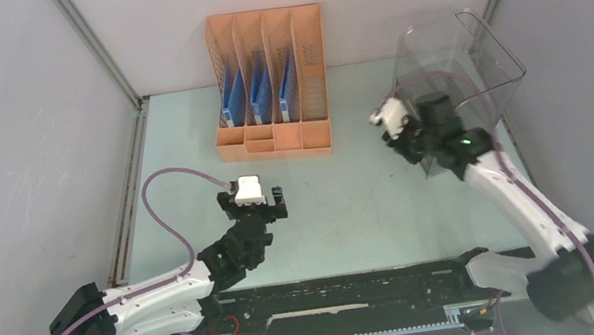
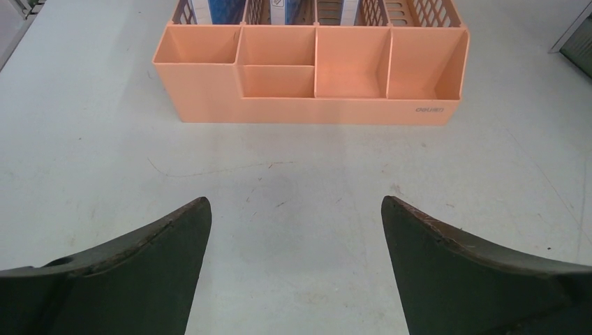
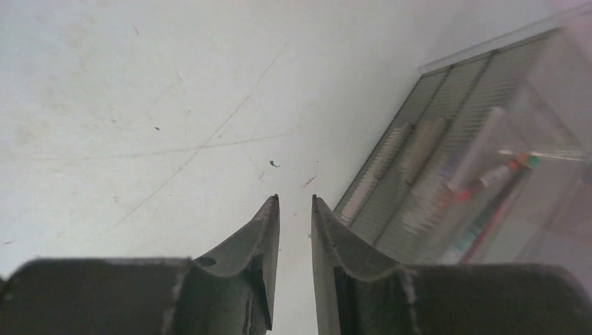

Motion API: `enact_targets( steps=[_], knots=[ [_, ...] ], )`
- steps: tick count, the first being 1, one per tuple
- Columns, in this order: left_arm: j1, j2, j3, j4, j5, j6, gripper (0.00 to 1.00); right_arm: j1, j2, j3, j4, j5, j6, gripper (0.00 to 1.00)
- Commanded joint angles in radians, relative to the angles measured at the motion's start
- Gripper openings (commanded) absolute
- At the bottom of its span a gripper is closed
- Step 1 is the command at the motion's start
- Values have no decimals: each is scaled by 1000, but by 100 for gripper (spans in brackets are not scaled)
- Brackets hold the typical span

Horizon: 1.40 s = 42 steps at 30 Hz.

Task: Organize the desk
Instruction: Close the drawer in the storage box, then reset both arms

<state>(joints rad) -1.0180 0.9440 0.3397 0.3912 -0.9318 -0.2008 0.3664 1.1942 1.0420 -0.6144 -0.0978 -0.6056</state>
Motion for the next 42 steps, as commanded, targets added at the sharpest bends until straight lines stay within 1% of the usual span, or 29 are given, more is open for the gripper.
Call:
enact_targets(
  steps=[1, 3, 6, 8, 10, 12, 14, 16, 17, 18, 19, 20, 22, 25, 28, 33, 37, 42],
  knots=[
    [7, 4, 52, -23, -19, 6, 100, -144, -218, 4, -74, -392, 31, 32],
    [7, -4, 74, -63, -11, 2, 100, -196, -305, -10, -78, -455, 40, 34],
    [13, -42, 131, -175, 15, -29, 100, -254, -411, -23, -92, -496, 71, 37],
    [25, -89, 183, -265, 66, -54, 100, -300, -463, -24, -92, -519, 100, 44],
    [52, -152, 226, -328, 153, -67, 100, -351, -512, -18, -86, -540, 126, 55],
    [112, -214, 269, -393, 258, -90, 100, -401, -541, 10, -89, -557, 146, 67],
    [207, -270, 318, -465, 376, -123, 100, -428, -547, 55, -108, -578, 166, 75],
    [336, -314, 371, -540, 479, -159, 100, -447, -544, 99, -116, -612, 205, 83],
    [380, -328, 397, -571, 511, -182, 100, -454, -543, 118, -116, -626, 228, 88],
    [421, -341, 427, -599, 539, -203, 100, -461, -544, 136, -110, -637, 253, 90],
    [459, -347, 454, -623, 571, -222, 100, -468, -545, 151, -99, -644, 282, 96],
    [489, -351, 488, -648, 610, -238, 100, -472, -549, 165, -85, -648, 314, 99],
    [533, -343, 564, -703, 661, -245, 100, -480, -548, 201, -66, -655, 367, 100],
    [562, -308, 701, -786, 698, -207, 100, -481, -525, 283, -76, -669, 439, 100],
    [570, -266, 855, -875, 727, -167, 100, -482, -477, 397, -143, -698, 492, 98],
    [569, -236, 1003, -945, 783, -157, 100, -481, -381, 616, -241, -706, 583, 97],
    [570, -228, 1095, -987, 811, -179, 100, -481, -314, 776, -342, -708, 590, 99],
    [569, -214, 1217, -1037, 847, -205, 100, -481, -306, 865, -374, -670, 576, 99]
  ],
)
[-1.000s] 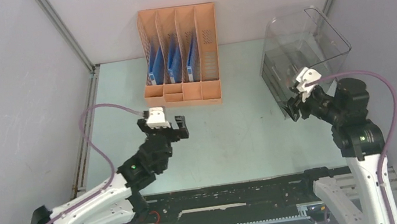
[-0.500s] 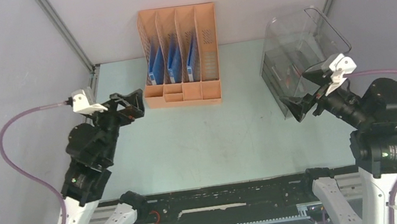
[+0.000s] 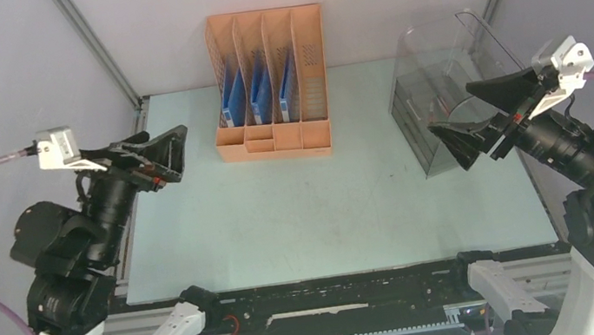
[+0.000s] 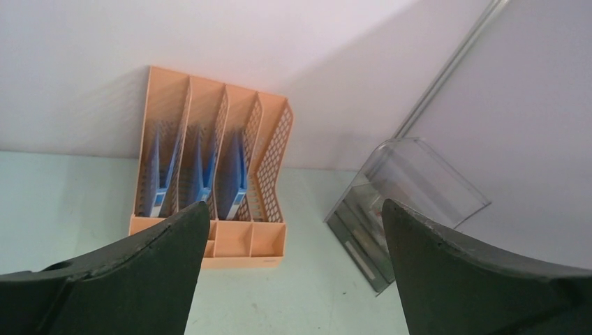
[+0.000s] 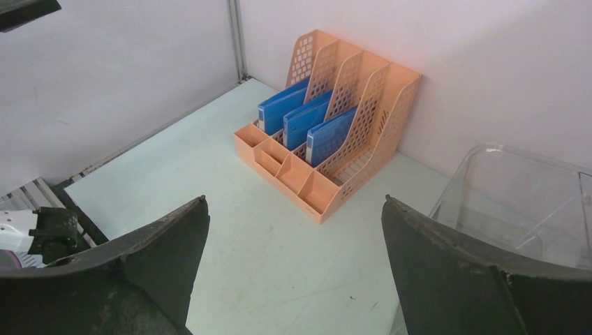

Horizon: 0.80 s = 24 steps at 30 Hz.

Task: Organize the desk
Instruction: Reset both arms

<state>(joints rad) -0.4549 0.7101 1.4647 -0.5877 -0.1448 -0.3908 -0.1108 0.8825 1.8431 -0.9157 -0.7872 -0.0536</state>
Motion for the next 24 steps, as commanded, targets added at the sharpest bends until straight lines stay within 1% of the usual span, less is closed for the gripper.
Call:
enact_targets(
  steps=[1, 5, 8, 12, 15, 24],
  knots=[
    [7, 24, 118, -72, 63, -16, 100, -6, -2, 68, -83, 14, 4, 100],
    [7, 20, 172, -121, 67, -17, 100, -6, -48, 36, -79, 69, -26, 100],
    [7, 4, 176, -153, 70, -17, 100, -6, -106, -20, -44, 119, 7, 100],
    [7, -24, 159, -188, 73, -15, 100, -8, -194, -101, 27, 250, 76, 100],
    [7, -45, 144, -205, 72, -9, 100, -18, -221, -118, 28, 305, 106, 100],
    [7, -87, 82, -215, 42, 31, 100, -27, -269, -224, 85, 286, 156, 100]
  ],
)
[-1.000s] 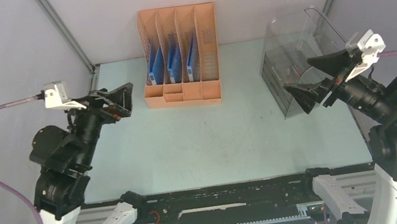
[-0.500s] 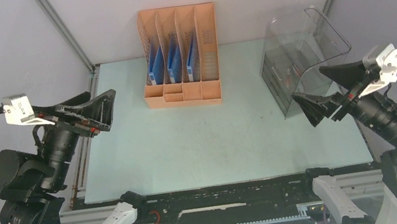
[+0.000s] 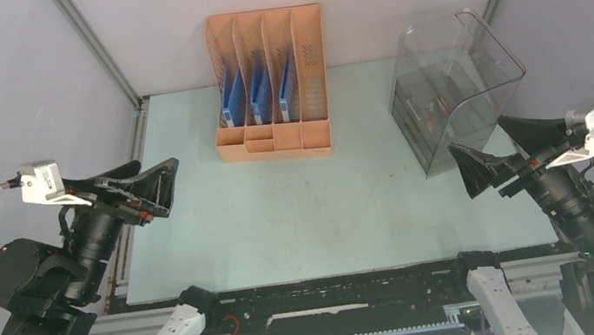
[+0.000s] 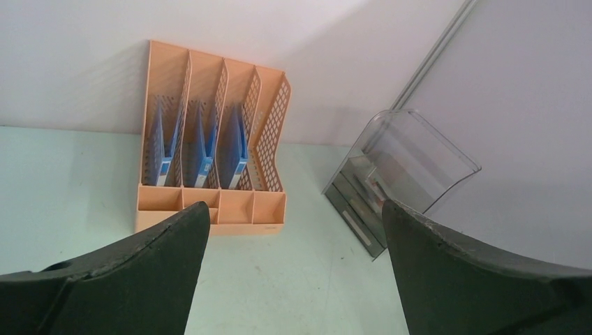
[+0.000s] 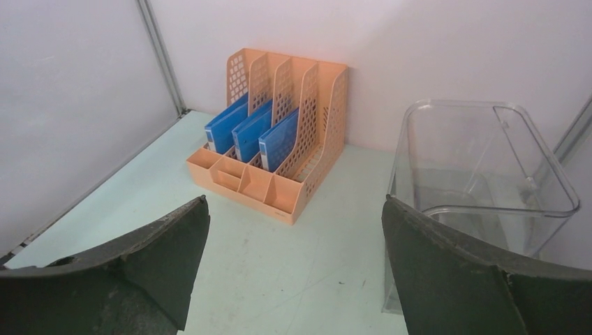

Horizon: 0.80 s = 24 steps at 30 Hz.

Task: Organize the desk
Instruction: Reset both arms

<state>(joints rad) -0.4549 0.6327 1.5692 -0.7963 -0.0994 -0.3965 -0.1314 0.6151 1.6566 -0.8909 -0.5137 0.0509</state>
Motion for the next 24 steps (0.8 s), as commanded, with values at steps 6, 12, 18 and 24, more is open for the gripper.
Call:
enact_targets(
  steps=[6, 12, 18, 24],
  knots=[
    [7, -32, -110, 40, -32, 69, 100, -7, -7, -138, 114, -8, 63, 100],
    [7, -47, -210, 80, -67, 100, 100, -7, 22, -225, 144, 8, 59, 100],
    [7, -47, -270, 93, -106, 127, 100, -7, 55, -264, 137, 4, 61, 100],
    [7, -51, -305, 115, -117, 134, 100, -7, 48, -268, 137, -17, 60, 100]
  ],
)
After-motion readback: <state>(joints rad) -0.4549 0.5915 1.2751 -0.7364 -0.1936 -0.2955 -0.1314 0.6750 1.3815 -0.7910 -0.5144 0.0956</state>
